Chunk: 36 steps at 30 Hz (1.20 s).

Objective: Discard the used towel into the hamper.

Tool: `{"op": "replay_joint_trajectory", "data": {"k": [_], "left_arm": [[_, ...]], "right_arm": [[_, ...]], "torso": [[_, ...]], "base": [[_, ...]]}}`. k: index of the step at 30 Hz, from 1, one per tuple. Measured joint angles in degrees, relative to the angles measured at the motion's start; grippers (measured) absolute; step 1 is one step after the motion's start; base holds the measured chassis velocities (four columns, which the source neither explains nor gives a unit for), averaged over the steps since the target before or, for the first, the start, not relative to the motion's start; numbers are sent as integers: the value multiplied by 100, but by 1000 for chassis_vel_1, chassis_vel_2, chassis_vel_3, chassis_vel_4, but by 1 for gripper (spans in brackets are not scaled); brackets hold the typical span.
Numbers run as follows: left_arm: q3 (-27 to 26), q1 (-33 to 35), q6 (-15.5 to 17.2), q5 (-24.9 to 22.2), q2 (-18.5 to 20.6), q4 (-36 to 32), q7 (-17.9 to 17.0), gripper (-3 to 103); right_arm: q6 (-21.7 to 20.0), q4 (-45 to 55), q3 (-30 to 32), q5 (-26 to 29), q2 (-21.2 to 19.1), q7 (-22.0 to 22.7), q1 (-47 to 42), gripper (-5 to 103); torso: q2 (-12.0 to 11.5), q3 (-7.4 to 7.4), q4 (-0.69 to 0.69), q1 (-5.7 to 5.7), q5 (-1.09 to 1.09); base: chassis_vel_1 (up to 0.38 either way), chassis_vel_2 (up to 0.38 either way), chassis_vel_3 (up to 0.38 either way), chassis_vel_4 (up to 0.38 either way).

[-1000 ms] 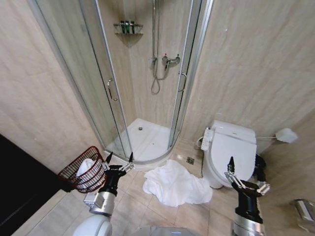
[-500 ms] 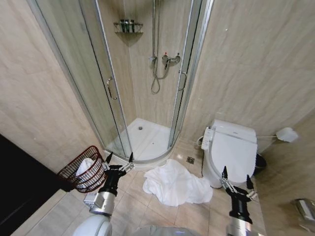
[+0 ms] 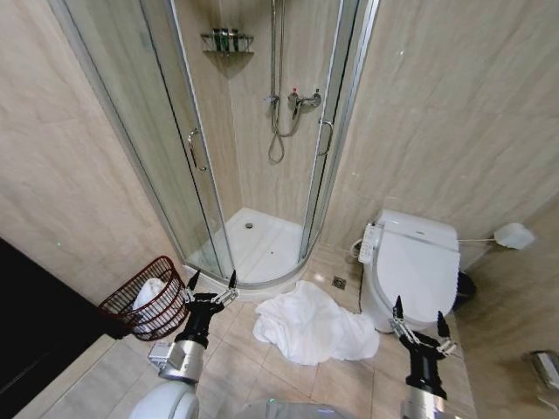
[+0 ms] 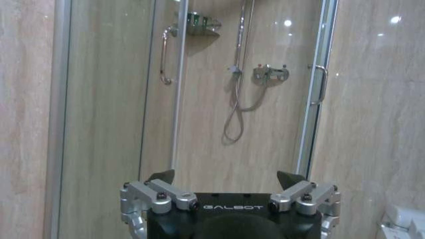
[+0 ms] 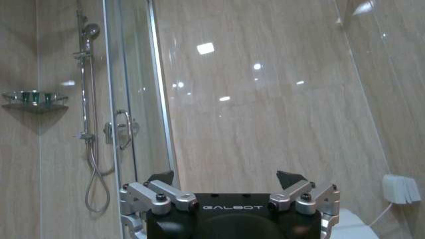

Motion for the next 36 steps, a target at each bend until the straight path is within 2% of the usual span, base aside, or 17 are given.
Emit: {"op": "replay_joint_trajectory", "data": {"k": [12, 21, 23, 26, 28, 31, 33, 34, 36], "left_arm": [[0, 0, 0, 0, 0, 0, 0, 100], [0, 0, 0, 0, 0, 0, 0, 100], [0, 0, 0, 0, 0, 0, 0, 100], [0, 0, 0, 0, 0, 0, 0, 100], [0, 0, 0, 0, 0, 0, 0, 100], [0, 0, 0, 0, 1, 0, 0, 100], [0, 0, 0, 0, 0, 0, 0, 100], [0, 0, 0, 0, 0, 0, 0, 100], [0, 0, 0, 0, -1, 0, 0, 100]], "right_arm": [[10, -217, -26, 58, -36, 0, 33, 100], [-417, -1018, -151, 48, -498, 379, 103, 100], [-478, -1493, -266, 128, -689, 499, 159, 100], [-435, -1818, -357, 47, -803, 524, 166, 100], [-282, -2021, -395, -224, -857, 444, 134, 100], [-162, -2100, -405, -480, -797, 340, 86, 100], [-62, -2005, -340, -772, -530, 272, -20, 100], [-62, -2005, -340, -772, -530, 272, -20, 100], [-50, -1616, -265, -941, -201, 257, -187, 100]], "torso": [[-336, -188, 0, -150, 0], [-576, -320, 0, -258, 1], [-658, -367, 0, -293, 1], [-729, -405, 0, -325, 2], [-801, -444, 0, -358, 0], [-870, -481, 0, -390, 1], [-950, -525, 0, -427, 1], [-950, -525, 0, -427, 1], [-1027, -568, 0, -461, -2]], "base": [[0, 0, 0, 0], [0, 0, 0, 0], [0, 0, 0, 0], [0, 0, 0, 0], [0, 0, 0, 0], [0, 0, 0, 0], [0, 0, 0, 0], [0, 0, 0, 0], [0, 0, 0, 0]]}}
